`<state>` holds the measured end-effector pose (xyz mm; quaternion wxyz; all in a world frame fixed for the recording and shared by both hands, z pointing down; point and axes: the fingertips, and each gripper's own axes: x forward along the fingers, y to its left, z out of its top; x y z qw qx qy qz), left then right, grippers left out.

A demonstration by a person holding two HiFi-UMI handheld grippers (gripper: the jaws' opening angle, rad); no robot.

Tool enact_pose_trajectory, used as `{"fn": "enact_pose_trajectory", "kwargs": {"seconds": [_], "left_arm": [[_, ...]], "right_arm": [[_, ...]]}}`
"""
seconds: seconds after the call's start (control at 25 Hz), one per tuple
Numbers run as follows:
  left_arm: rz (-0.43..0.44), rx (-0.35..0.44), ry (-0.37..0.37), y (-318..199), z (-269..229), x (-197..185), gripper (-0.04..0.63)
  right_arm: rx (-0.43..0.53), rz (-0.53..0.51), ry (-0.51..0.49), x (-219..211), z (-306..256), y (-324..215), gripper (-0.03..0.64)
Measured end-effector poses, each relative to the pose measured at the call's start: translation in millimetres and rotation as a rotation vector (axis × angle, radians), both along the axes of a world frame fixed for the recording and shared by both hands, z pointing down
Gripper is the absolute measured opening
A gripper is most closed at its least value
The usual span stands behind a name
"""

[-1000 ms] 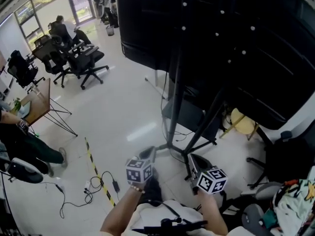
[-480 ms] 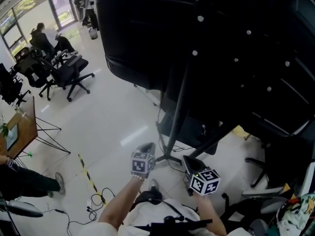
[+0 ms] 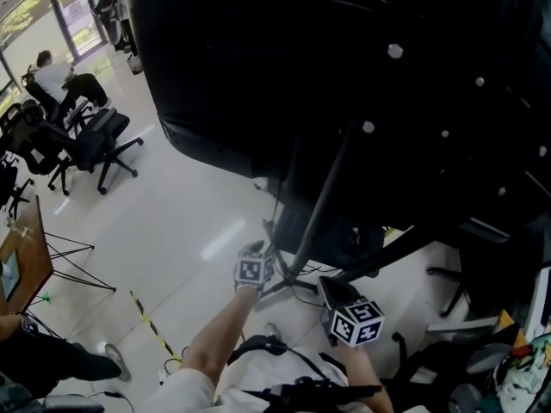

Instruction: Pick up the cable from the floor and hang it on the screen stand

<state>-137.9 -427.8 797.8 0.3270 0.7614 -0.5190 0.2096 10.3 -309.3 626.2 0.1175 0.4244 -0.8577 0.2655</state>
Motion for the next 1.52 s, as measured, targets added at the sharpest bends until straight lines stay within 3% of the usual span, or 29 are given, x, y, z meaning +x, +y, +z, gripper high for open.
{"fn": "enact_pose_trajectory", "kwargs": {"seconds": [0.28,0.64,0.76,0.84,1.04,1.24,1.52], "left_arm": [[0.064,0.017,-0.046,-39.1,33.8,-2.0,0.135],[0.121,-0.082,-0.081,-47.1,74.2,8.3,0.133],[0.128,-0.094,-0.096,-46.7,81.2,9.0,0.096],[0.129,-0.079,-0.109,-47.4,80.1,7.7,0.029],[0.138,-0.056,-0.117,-36.2,74.4,9.3,0.017],[0.143,-0.006,-0.041,-5.5,45.2,20.2,0.015],[0.197,0.148,0.084,60.9,-35.1,60.8,0.014]], "right_arm": [[-0.024,0.096,0.029,19.1,17.0,-8.5,0.008],[-0.042,0.167,0.059,41.7,24.2,0.7,0.008],[-0.05,0.182,0.062,46.4,27.3,5.4,0.008],[-0.055,0.183,0.064,47.4,29.4,8.4,0.008],[-0.056,0.171,0.065,47.3,30.2,14.1,0.009],[-0.06,0.126,0.064,40.8,31.4,21.5,0.009],[-0.094,0.05,0.046,45.1,43.0,52.6,0.008]]}}
